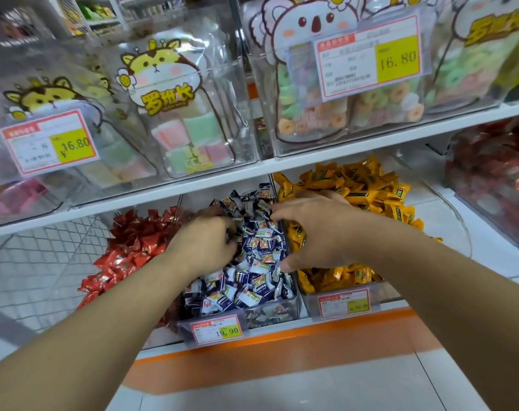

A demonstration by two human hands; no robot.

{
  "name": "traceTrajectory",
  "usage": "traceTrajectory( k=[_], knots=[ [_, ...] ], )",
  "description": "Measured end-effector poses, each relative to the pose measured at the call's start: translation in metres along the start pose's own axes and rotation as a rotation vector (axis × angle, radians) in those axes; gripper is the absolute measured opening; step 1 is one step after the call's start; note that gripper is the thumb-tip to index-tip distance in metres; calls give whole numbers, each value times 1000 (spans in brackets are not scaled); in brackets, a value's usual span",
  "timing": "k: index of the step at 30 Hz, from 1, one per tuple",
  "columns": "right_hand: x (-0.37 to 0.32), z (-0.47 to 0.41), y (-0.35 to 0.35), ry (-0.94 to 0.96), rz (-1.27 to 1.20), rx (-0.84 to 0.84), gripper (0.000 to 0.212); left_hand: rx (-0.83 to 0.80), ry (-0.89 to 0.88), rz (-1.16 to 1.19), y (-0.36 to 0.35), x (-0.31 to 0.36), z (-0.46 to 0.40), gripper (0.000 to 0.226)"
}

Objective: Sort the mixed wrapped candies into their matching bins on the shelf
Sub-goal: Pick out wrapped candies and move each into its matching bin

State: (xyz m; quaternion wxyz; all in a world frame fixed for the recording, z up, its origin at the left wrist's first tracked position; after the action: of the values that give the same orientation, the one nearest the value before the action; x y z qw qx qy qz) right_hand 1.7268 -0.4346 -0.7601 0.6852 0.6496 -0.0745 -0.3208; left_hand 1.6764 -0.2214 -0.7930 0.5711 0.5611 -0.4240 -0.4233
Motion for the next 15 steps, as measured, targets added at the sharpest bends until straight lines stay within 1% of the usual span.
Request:
traceTrajectory(
  k=[2, 3, 5, 6, 8, 10, 11, 13, 15],
  knots=[
    [-1, 0, 1, -7, 2, -1, 94, 100, -90, 162, 0, 12, -6, 42],
    [-1, -1, 1, -12, 4, -2, 95, 112, -135, 206, -2, 19, -9, 52],
    [-2, -1, 2, -20, 6, -8, 96, 71, -169, 205, -15, 32, -21, 69],
    [-2, -2, 2, -19, 11, -9, 96, 33, -153, 180, -23, 37, -28, 75],
    [-1, -2, 1, -14, 16, -1, 97, -75, -55, 120, -38, 37, -41, 84],
    [-1, -2, 0, -9, 11, 8, 97, -119, 18, 68, -49, 32, -49, 87],
    [0, -3, -1, -6, 9, 11, 97, -97, 14, 46, -51, 29, -49, 86],
    [0, -3, 0, -2, 4, 14, 96, -25, -39, 3, -51, 23, -47, 84],
    [-1, -3, 2, -2, -3, 14, 94, 0, -84, -28, -49, 13, -44, 78]
  ],
)
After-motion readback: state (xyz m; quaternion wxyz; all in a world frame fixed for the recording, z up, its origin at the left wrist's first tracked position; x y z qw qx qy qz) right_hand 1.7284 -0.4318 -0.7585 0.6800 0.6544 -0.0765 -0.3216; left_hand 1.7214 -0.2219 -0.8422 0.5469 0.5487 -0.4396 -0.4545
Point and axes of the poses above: each hand's wrist, its own z-axis away from the middle knuckle, its own y-axis out of the back of the hand, x = y × z, the point moved 4 cm from there along -z, towards the middle knuckle, and after that the axes turned 8 degrees about y, right-handed, at the moved point
